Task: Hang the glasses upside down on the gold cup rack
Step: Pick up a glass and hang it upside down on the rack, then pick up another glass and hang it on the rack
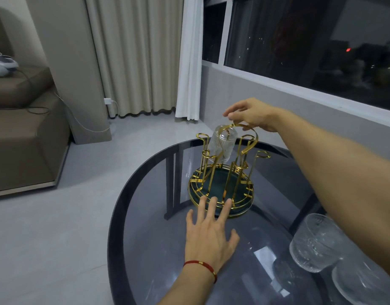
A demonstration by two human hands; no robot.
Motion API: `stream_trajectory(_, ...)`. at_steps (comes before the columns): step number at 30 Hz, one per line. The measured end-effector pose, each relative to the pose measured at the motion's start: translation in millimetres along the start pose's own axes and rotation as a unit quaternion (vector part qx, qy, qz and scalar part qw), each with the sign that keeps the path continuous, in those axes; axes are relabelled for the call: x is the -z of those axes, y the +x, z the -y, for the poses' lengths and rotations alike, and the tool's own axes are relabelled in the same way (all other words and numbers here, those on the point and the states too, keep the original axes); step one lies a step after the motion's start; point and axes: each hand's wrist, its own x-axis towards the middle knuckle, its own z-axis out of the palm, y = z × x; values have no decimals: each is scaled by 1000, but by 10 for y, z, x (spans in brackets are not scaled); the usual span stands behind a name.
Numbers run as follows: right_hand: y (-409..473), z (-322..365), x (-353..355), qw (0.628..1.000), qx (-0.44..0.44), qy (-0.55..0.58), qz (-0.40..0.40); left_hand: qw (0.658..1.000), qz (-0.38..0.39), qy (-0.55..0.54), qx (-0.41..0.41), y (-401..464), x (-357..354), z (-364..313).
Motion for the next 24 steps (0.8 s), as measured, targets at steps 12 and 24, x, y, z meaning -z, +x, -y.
stream_trajectory(12, -2354, -527, 197, 989, 7, -37, -141, 999, 21, -11, 31, -9, 139, -128)
stream_trajectory(24, -4189, -997, -718, 890, 14, 238, -390, 948, 37, -308, -64, -201, 265, -1540)
